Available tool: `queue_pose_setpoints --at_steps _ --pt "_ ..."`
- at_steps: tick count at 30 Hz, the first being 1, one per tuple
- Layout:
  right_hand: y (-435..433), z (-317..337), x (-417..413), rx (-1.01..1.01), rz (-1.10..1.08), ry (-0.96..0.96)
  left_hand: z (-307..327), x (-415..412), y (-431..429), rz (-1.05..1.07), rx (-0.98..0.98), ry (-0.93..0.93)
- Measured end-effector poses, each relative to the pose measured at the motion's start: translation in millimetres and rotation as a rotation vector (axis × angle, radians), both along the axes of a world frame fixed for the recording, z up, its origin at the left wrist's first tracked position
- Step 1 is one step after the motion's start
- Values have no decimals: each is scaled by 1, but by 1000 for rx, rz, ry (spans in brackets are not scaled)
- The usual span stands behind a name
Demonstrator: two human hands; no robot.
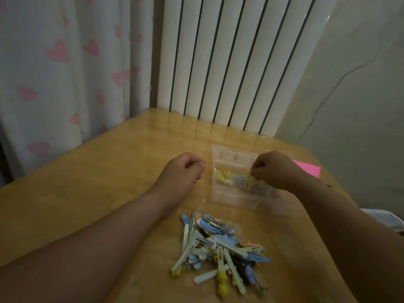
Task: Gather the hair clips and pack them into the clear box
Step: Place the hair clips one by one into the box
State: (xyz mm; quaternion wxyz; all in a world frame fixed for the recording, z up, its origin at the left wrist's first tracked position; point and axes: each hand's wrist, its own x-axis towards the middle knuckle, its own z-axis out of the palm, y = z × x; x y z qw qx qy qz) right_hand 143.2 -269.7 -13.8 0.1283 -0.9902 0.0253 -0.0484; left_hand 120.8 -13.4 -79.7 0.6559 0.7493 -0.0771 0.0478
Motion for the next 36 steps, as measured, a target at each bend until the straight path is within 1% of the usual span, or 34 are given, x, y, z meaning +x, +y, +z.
queue_pose_setpoints --at_steps 2,4,6,9,11,13,15,17,21,23,25,31,33,36 --pt "-3 0 -5 4 -11 -41 0 0 1 -3 7 2" --pt "-6 -2 -13 54 -23 -97 0 -1 2 -8 16 1" --pt "-7 -5 -27 150 -25 -193 1 -1 1 -13 27 -2" --pt "3 -10 -60 314 12 -400 2 -3 1 -19 57 -10" --pt "17 -11 -82 387 100 -451 1 -3 1 -25 85 -18" --pt "29 -12 -98 392 229 -365 1 -4 0 -32 112 -29" --pt "38 -15 -105 326 319 -211 1 -4 0 -27 126 -41" --pt "41 -19 -106 227 369 -85 1 -5 1 -24 130 -46" --pt "35 -16 -108 108 434 159 1 -6 2 -25 154 -55" --pt "34 -15 -109 75 470 191 1 -6 2 -29 162 -54" --pt "36 -16 -110 62 500 176 2 -6 2 -33 170 -52" --pt "36 -17 -110 42 509 185 0 -6 3 -46 168 -48" --pt "35 -16 -110 96 506 198 0 -6 3 -47 169 -46" --pt "30 -12 -109 295 497 217 0 -7 2 -44 168 -50"
